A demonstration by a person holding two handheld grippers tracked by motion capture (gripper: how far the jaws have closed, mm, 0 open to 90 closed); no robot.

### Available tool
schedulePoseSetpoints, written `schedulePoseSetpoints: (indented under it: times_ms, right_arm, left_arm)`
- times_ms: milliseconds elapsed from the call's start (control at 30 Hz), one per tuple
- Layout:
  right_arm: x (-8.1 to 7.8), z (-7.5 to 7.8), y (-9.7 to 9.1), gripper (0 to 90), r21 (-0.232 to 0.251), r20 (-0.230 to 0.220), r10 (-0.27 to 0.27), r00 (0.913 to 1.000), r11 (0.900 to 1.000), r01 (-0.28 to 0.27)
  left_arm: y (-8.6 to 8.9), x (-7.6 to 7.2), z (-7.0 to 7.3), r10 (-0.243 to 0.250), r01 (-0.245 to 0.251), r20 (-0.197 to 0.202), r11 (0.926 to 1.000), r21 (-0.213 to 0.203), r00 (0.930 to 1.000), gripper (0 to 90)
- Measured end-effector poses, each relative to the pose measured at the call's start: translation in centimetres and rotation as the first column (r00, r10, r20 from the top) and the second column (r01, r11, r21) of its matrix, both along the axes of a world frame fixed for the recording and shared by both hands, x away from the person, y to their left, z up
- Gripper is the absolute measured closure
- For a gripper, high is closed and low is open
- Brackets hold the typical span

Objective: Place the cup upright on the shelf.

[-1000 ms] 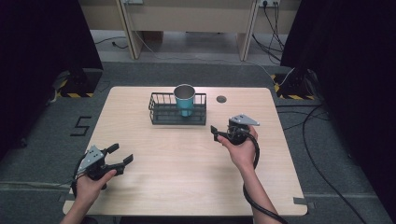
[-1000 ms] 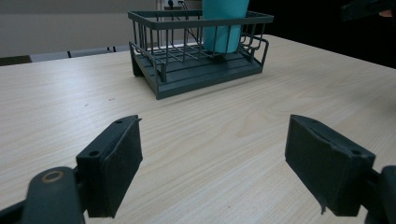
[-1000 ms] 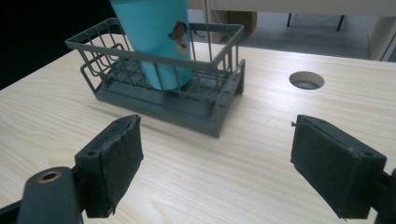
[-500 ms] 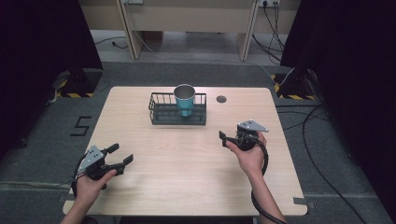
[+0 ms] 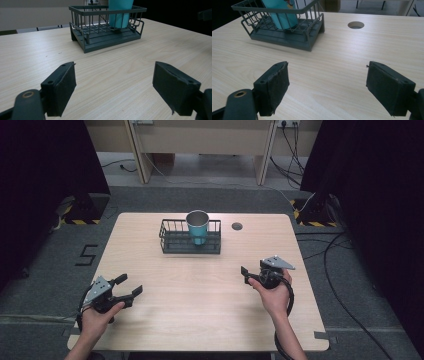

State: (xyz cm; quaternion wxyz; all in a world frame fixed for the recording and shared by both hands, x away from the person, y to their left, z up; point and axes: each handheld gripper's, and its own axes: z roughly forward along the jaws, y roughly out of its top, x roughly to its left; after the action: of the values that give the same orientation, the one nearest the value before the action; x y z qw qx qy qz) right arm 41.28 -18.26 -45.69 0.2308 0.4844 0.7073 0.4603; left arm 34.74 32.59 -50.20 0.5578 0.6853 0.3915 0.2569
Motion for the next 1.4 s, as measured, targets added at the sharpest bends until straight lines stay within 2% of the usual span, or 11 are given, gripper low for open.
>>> schedulePoseSetpoints:
  times_ms: [433,833,1133,1400]
  right_arm:
    - [-1.6,-0.7,-1.7,19.7,-0.011,-0.001,-0.026,0.9996,0.9996,0.026]
    - [-2.9,-1.6,-3.1,20.6,0.0,-0.001,-0.055,0.9985,0.9985,0.055]
    - [-4.0,-2.8,-4.3,21.4,0.014,-0.012,-0.084,0.9964,0.9963,0.085]
    - [-4.7,-3.8,-5.0,21.3,0.017,-0.003,-0.097,0.9952,0.9951,0.097]
  left_arm:
    - [0.0,0.0,0.0,-0.001,0.001,0.0,1.0,0.002,1.0,18.1]
    - [0.0,0.0,0.0,0.0,0.0,0.002,1.0,0.003,1.0,18.2]
    - [-0.1,0.0,0.0,-0.001,0.001,0.0,1.0,0.006,1.0,18.2]
    - [-0.1,0.0,0.0,0.002,-0.002,0.0,1.0,0.008,1.0,18.2]
